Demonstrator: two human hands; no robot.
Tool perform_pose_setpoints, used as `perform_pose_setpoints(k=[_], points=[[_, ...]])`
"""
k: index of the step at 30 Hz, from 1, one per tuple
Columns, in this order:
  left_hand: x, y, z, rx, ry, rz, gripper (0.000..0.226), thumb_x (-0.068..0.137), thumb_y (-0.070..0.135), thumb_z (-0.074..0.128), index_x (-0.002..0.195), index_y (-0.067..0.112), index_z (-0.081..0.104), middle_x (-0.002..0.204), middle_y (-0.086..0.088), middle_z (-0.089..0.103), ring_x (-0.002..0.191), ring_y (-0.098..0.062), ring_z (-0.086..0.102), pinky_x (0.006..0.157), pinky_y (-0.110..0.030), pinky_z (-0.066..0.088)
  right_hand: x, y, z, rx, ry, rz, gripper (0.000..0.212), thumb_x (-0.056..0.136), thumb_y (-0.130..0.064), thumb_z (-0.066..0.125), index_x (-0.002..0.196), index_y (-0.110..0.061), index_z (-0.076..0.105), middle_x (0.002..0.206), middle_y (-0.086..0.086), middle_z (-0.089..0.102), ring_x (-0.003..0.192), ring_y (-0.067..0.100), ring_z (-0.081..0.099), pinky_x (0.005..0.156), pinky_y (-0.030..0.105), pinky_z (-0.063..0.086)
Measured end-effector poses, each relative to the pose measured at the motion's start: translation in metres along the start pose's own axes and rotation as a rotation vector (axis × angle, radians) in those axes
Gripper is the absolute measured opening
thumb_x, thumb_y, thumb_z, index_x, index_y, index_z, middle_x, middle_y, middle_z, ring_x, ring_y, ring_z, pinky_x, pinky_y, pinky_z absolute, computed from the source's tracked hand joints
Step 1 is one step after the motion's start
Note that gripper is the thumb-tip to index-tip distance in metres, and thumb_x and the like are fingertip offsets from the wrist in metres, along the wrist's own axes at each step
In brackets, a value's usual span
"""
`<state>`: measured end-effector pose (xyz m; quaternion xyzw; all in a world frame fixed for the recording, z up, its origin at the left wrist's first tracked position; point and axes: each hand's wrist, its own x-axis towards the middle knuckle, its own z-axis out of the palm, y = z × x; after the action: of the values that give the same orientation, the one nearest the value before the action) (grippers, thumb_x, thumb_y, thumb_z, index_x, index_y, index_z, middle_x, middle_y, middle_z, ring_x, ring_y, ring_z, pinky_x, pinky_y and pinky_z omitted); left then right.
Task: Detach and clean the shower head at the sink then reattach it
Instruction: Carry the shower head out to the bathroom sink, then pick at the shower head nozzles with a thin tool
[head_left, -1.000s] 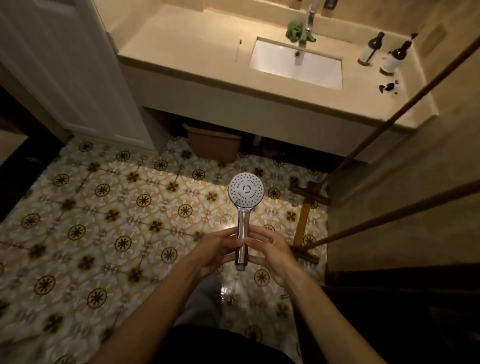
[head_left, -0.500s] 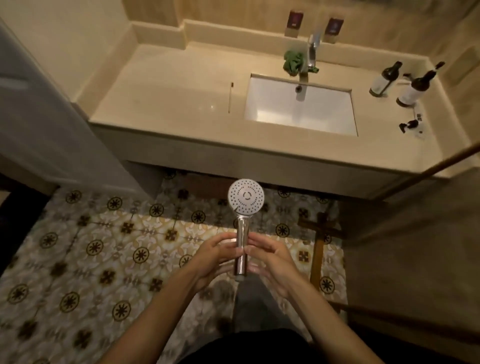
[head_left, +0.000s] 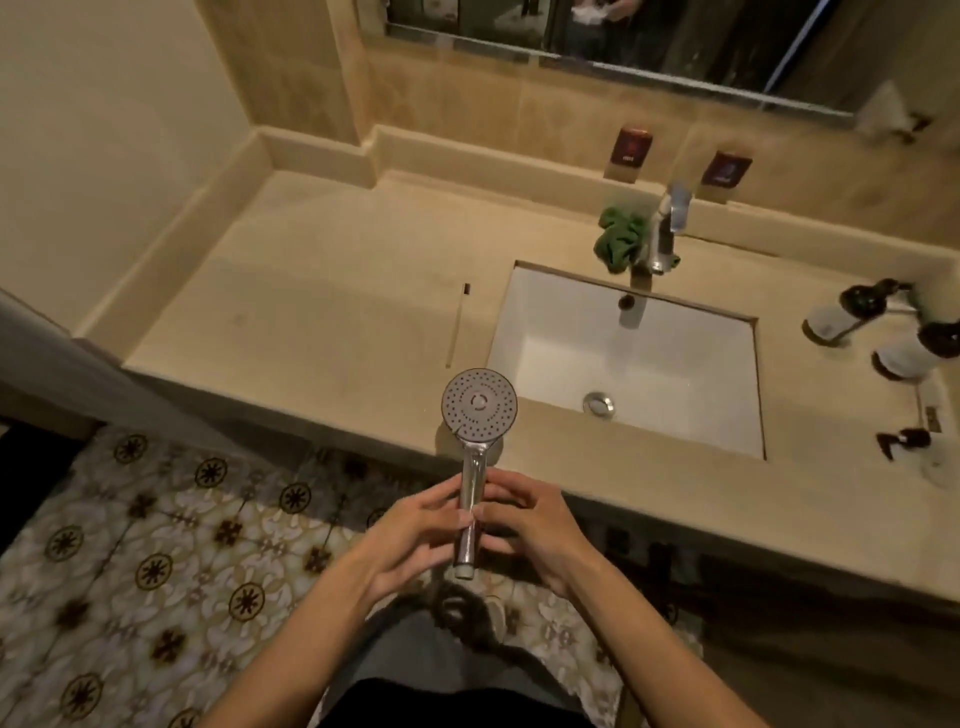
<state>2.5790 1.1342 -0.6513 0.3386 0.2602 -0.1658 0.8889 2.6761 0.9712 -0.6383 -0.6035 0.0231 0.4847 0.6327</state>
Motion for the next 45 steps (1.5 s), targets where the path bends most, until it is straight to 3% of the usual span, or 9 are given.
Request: perform_pose_setpoints(k=[8, 15, 18, 23, 26, 33, 38, 42, 45], points=[[0.070, 0.094, -0.020, 0.063, -0.036, 0.020, 0.056, 0.092, 0.003, 0.069, 0.144, 0.011, 0.052, 0.142, -0.023, 0.057, 0.131, -0.043, 0.055, 0.106, -0.051, 0.047, 0.096, -0.076, 0.008, -0.091, 0.036, 0.002, 0.054, 0.072, -0.010, 0.088, 0.122, -0.023, 0.072, 0.115, 0.003, 0.078, 0.104, 0.021, 0.076, 0.082, 0.035, 0.064], [0.106, 0.159, -0.067, 0.188, 0.089, 0.036, 0.053, 0.087, 0.016, 0.075, 0.138, 0.022, 0.061, 0.134, -0.013, 0.066, 0.122, -0.035, 0.064, 0.097, -0.042, 0.056, 0.170, -0.119, 0.036, -0.073, -0.037, 0.057, 0.037, 0.089, -0.002, 0.071, 0.121, -0.020, 0.076, 0.115, 0.005, 0.078, 0.104, 0.024, 0.077, 0.087, 0.048, 0.063], [0.119, 0.172, -0.083, 0.116, 0.208, 0.017, 0.061, 0.076, 0.009, 0.083, 0.133, 0.020, 0.065, 0.125, -0.011, 0.072, 0.114, -0.030, 0.070, 0.088, -0.038, 0.059, 0.202, -0.130, 0.043, -0.219, 0.174, 0.031, 0.022, 0.097, -0.007, 0.062, 0.108, -0.015, 0.078, 0.107, 0.016, 0.077, 0.086, 0.020, 0.075, 0.084, 0.048, 0.062], [0.135, 0.187, -0.094, -0.006, 0.294, 0.046, 0.058, 0.074, -0.002, 0.077, 0.127, 0.019, 0.070, 0.121, -0.012, 0.074, 0.106, -0.030, 0.072, 0.080, -0.037, 0.061, 0.255, -0.129, 0.045, -0.763, 0.553, -0.127, 0.024, 0.092, -0.033, 0.064, 0.112, -0.021, 0.068, 0.100, -0.003, 0.072, 0.087, 0.014, 0.067, 0.085, 0.040, 0.060], [0.140, 0.195, -0.091, -0.043, 0.297, 0.057, 0.055, 0.074, -0.003, 0.076, 0.125, 0.019, 0.071, 0.120, -0.010, 0.074, 0.104, -0.030, 0.073, 0.077, -0.036, 0.062, 0.273, -0.127, 0.041, -0.960, 0.535, -0.098, 0.041, 0.090, -0.040, 0.071, 0.124, -0.018, 0.061, 0.106, 0.000, 0.068, 0.094, 0.021, 0.066, 0.084, 0.039, 0.056], [0.153, 0.194, -0.081, -0.024, 0.332, 0.074, 0.060, 0.071, -0.002, 0.076, 0.126, 0.020, 0.070, 0.121, -0.012, 0.074, 0.104, -0.029, 0.073, 0.083, -0.040, 0.062, 0.277, -0.140, 0.026, -0.893, 0.473, -0.094, 0.021, 0.084, -0.014, 0.064, 0.100, -0.011, 0.078, 0.089, 0.007, 0.077, 0.087, 0.027, 0.070, 0.070, 0.031, 0.047], [0.159, 0.192, -0.074, -0.035, 0.313, 0.083, 0.054, 0.071, 0.000, 0.078, 0.119, 0.023, 0.075, 0.123, -0.012, 0.073, 0.104, -0.029, 0.073, 0.087, -0.041, 0.061, 0.259, -0.154, -0.013, -0.861, 0.451, -0.270, 0.026, 0.094, -0.019, 0.065, 0.115, -0.025, 0.080, 0.091, 0.001, 0.081, 0.077, 0.011, 0.068, 0.065, 0.013, 0.046], [0.163, 0.194, -0.064, -0.037, 0.295, 0.060, 0.053, 0.073, 0.000, 0.078, 0.121, 0.021, 0.074, 0.118, -0.010, 0.075, 0.100, -0.026, 0.075, 0.077, -0.036, 0.062, 0.244, -0.160, -0.043, -0.990, 0.353, -0.451, 0.027, 0.100, -0.019, 0.063, 0.124, -0.022, 0.076, 0.110, 0.002, 0.077, 0.094, 0.017, 0.070, 0.083, 0.033, 0.060], [0.166, 0.193, -0.055, -0.033, 0.298, 0.046, 0.053, 0.072, -0.001, 0.077, 0.123, 0.015, 0.072, 0.115, -0.009, 0.076, 0.093, -0.024, 0.076, 0.072, -0.035, 0.062, 0.236, -0.166, -0.056, -1.195, 0.260, -0.568, 0.032, 0.102, -0.014, 0.060, 0.131, -0.019, 0.071, 0.111, 0.003, 0.079, 0.092, 0.025, 0.073, 0.075, 0.038, 0.060]])
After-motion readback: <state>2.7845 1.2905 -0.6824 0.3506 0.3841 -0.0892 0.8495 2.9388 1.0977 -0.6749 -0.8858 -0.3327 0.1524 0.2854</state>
